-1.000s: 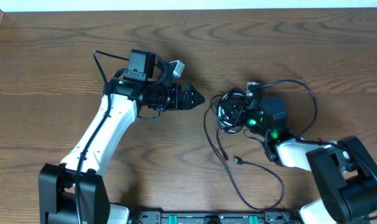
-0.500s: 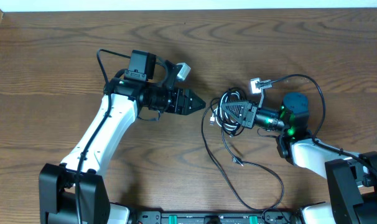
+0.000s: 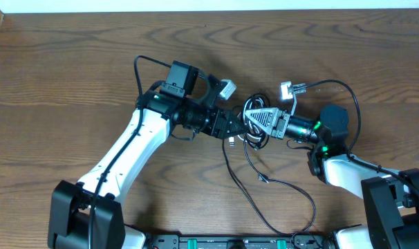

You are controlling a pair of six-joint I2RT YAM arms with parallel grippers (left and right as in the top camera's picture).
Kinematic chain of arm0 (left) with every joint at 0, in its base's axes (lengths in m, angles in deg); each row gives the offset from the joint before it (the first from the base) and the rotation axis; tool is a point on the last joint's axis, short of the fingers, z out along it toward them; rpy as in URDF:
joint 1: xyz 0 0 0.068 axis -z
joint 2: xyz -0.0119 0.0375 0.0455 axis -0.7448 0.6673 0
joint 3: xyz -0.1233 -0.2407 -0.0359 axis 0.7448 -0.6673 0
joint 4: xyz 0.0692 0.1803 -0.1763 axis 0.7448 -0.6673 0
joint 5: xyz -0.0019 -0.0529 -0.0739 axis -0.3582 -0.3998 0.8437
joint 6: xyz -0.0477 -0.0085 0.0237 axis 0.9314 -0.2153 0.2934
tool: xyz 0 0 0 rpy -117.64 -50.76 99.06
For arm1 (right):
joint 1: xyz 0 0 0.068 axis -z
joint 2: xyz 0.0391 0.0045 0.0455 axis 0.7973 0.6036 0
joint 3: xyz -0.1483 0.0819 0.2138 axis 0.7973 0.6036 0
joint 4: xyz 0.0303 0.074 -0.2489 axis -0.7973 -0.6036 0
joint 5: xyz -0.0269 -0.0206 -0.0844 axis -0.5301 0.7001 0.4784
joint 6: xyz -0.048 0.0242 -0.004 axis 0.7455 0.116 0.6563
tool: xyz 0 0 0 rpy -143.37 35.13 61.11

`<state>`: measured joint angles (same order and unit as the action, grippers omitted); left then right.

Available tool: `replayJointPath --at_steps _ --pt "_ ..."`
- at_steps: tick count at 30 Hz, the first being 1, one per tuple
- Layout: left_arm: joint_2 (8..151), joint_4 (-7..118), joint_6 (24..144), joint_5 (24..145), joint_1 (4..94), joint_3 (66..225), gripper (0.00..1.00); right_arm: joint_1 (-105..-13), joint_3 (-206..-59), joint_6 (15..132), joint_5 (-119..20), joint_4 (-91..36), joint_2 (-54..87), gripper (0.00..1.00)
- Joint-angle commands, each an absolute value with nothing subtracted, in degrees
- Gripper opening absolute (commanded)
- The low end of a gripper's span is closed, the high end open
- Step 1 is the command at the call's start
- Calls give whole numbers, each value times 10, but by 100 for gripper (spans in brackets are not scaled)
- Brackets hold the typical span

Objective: Untangle cables

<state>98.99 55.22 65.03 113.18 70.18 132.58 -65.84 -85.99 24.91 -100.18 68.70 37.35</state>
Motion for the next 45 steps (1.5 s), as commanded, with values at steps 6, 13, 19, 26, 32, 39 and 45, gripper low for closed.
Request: replayJointPath --at_steps 6,13,19,26,32,39,45 --pt "977 568 640 1136 702 1335 49 -656 -863 151 -1031 692 364 1" --pt "977 579 642 1136 702 1335 45 -656 -863 138 -1031 692 364 1" --pt "977 591 653 1136 702 1335 24 -656 -863 114 -1030 692 364 1" --pt "977 591 653 1136 702 1335 8 -656 -863 76 -1031 717 364 1" --pt "977 571 652 1075 701 1335 8 -635 -863 45 -1039 782 364 1" --pt "977 492 652 923 669 1335 8 -580 -863 12 -1104 835 364 1" --pt "977 467 652 889 613 1335 8 -540 -863 13 -1142 836 364 1"
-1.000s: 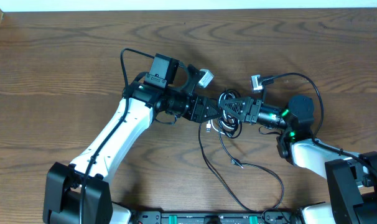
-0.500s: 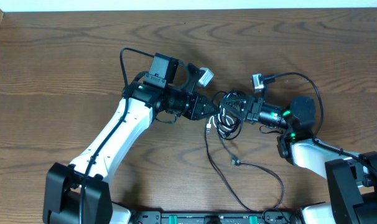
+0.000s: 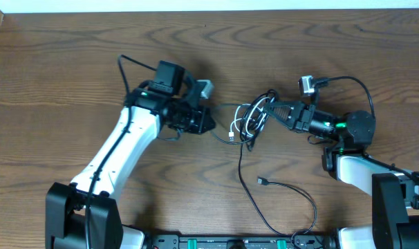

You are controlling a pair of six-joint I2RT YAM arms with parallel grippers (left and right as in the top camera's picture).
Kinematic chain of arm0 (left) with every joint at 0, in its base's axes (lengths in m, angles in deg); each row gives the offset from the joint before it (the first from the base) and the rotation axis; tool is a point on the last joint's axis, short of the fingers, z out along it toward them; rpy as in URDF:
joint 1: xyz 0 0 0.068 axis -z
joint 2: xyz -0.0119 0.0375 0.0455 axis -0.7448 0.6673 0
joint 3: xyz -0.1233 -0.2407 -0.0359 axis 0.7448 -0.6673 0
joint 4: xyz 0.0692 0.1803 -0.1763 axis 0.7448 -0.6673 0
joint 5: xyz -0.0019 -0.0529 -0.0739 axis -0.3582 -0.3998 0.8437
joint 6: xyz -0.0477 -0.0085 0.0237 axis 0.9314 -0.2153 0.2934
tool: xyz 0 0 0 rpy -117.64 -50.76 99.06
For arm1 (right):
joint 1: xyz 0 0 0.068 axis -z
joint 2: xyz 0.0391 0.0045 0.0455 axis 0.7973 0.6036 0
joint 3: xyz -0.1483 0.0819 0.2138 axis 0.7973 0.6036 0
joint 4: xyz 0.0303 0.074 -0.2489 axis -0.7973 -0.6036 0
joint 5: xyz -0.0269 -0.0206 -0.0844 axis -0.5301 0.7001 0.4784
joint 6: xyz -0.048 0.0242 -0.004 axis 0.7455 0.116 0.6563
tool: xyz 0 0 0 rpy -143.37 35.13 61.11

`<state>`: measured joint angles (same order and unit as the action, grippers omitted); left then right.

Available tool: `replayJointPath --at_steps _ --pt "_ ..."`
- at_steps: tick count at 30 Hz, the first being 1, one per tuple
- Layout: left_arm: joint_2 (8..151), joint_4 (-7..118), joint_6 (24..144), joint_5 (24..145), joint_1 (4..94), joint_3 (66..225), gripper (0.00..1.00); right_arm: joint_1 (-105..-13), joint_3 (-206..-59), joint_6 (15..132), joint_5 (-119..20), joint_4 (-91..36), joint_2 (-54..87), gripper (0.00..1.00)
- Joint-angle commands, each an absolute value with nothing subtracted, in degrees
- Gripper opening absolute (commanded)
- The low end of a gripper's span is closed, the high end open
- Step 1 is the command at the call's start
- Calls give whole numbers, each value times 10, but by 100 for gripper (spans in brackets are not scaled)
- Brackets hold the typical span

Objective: Untangle cables

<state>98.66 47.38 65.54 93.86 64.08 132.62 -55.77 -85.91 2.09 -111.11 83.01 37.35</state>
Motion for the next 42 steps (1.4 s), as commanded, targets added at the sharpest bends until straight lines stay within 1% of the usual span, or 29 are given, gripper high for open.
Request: replayJointPath --at_steps 1,10,14,17,21,24,28,31,36,39,42 --pt "977 465 652 884 601 1335 8 -532 -863 19 -1149 836 364 1" --pt "977 434 653 858 457 1335 8 -438 -862 118 -1215 831 365 2" --pt "977 430 653 864 396 1335 8 -411 -862 183 -1213 791 365 2" --pt "977 430 657 895 356 1335 8 -401 -862 250 -1191 712 365 1" --pt "977 432 657 961 319 1335 8 -401 -862 370 -1112 546 365 2" --pt "977 432 657 1001 312 1335 8 -402 -862 455 -1034 443 365 2" --pt "977 432 657 1051 312 1335 8 -402 -862 532 -952 359 365 2" --pt "977 432 656 1114 312 1335 8 -402 -862 540 -968 345 365 2" --pt "977 433 635 1236 312 1335 8 -427 -862 521 -1053 363 365 12" --pt "977 437 635 1281 312 1335 8 -465 -862 467 -1085 370 364 16" --pt "977 438 629 1285 314 1335 8 -525 -862 427 -1091 393 365 22"
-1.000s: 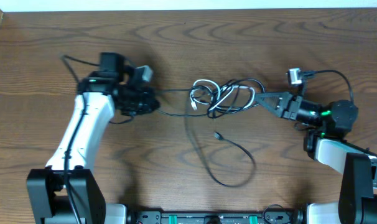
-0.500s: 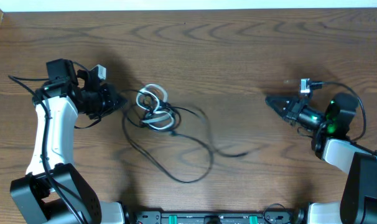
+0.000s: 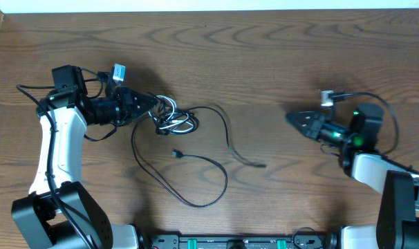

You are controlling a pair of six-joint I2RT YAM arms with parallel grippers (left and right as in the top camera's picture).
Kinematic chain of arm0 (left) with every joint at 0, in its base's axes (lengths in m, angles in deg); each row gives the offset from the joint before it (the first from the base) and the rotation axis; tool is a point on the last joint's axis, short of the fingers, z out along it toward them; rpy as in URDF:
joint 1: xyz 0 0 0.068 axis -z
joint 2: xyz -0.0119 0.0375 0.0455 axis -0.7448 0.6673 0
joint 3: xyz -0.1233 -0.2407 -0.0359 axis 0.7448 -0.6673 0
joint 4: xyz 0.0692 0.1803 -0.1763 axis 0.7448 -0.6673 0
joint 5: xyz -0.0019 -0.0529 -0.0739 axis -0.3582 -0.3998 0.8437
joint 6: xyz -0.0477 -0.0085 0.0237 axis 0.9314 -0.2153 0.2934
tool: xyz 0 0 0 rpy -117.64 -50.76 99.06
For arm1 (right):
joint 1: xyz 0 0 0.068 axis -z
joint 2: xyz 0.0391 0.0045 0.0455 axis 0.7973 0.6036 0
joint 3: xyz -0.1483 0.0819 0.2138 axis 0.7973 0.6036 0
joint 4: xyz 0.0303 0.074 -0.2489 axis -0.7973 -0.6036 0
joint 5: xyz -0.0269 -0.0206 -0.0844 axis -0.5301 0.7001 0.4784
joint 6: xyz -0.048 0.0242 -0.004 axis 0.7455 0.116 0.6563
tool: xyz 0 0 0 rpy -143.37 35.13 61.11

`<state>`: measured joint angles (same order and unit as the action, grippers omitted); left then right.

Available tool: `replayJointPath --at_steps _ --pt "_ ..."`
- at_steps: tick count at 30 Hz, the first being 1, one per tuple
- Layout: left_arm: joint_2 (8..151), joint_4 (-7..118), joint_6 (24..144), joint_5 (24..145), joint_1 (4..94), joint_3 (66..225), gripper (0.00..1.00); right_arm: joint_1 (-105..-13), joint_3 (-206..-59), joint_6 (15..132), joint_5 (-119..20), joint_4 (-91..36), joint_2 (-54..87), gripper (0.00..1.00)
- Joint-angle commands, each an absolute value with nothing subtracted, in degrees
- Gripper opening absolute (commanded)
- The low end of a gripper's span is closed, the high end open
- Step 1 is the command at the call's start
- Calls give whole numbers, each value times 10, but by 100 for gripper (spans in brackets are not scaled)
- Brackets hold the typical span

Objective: Untangle cables

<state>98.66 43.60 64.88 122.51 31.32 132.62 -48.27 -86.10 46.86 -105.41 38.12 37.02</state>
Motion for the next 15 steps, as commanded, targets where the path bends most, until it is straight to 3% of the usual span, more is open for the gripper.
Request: replayJointPath --at_steps 1,5,9,15 --pt "977 438 619 1287 316 1335 8 -546 -862 423 -1090 411 364 25" --pt "977 427 511 1360 341 1335 8 -623 -862 406 -1072 511 365 38" --pt "976 427 456 1374 379 1335 7 -656 -862 391 -1032 589 364 41" --pt "966 435 451 1374 448 1335 8 -657 -862 392 -971 583 365 42"
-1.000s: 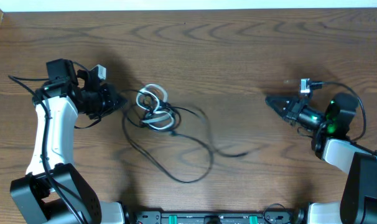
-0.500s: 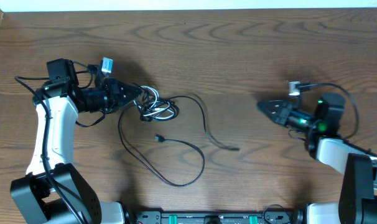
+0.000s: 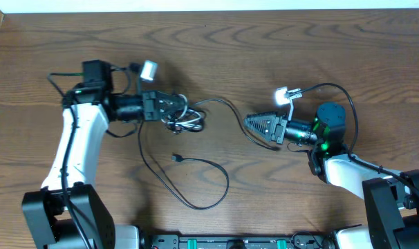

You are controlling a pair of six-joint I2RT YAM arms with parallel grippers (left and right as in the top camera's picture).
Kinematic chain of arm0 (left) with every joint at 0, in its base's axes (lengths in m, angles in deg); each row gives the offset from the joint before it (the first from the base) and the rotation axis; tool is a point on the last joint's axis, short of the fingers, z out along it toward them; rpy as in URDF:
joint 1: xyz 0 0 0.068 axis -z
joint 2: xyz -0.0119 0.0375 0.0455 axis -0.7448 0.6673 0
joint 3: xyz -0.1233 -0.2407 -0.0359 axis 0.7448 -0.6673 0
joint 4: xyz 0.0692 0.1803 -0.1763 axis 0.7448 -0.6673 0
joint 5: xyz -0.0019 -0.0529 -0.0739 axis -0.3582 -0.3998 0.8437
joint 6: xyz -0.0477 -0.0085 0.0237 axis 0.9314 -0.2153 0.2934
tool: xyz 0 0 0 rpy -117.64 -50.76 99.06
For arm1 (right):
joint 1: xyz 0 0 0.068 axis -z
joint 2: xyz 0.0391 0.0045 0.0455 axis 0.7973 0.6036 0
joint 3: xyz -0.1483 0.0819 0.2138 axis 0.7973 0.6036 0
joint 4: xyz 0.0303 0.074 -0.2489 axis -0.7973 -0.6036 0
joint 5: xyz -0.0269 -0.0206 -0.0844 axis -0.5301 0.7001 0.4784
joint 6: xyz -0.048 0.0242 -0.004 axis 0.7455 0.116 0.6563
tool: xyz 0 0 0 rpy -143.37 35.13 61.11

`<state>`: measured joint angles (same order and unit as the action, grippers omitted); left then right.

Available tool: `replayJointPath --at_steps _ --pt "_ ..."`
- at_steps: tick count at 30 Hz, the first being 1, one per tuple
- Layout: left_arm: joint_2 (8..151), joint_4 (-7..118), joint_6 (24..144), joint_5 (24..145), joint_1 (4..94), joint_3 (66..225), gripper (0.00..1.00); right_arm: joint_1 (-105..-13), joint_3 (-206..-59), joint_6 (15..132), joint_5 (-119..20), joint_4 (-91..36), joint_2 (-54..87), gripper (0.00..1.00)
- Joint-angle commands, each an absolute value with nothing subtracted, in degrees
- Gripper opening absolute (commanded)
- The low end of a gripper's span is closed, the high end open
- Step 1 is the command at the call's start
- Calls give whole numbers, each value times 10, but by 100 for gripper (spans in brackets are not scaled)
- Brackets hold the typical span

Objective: Untangle cables

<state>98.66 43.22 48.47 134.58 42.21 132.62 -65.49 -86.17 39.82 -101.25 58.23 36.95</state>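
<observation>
A tangled bundle of white and black cable (image 3: 187,122) lies left of centre on the wooden table. My left gripper (image 3: 173,108) is shut on the bundle's upper left side. A thin black cable (image 3: 196,205) loops from the bundle toward the front and ends in a small plug (image 3: 176,158). Another strand (image 3: 229,107) arcs right from the bundle and runs under the tip of my right gripper (image 3: 249,123). The right jaws lie one over the other in this view, so their gap is hidden.
The wooden table (image 3: 265,48) stretches back to a white edge at the top. The arm bases stand at the front left and front right corners. My right arm's own wires (image 3: 334,88) arch above its wrist.
My left gripper has moved right and a little forward with the bundle. My right gripper has moved left, from the open table at the right to the end of the trailing strand.
Both grippers met at the bundle in the middle of the table. They then stood apart with the bundle at the right gripper. Later the left gripper held it far left, cables trailing out, the right gripper alone. Now they are closer again.
</observation>
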Motion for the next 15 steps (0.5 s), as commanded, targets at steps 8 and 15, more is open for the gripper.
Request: replayJointPath --at_steps 8,15 --pt "890 441 451 1372 512 1335 8 -666 -862 485 -912 578 365 46" --pt "820 445 452 1372 517 1335 8 -724 -863 545 -820 564 365 50"
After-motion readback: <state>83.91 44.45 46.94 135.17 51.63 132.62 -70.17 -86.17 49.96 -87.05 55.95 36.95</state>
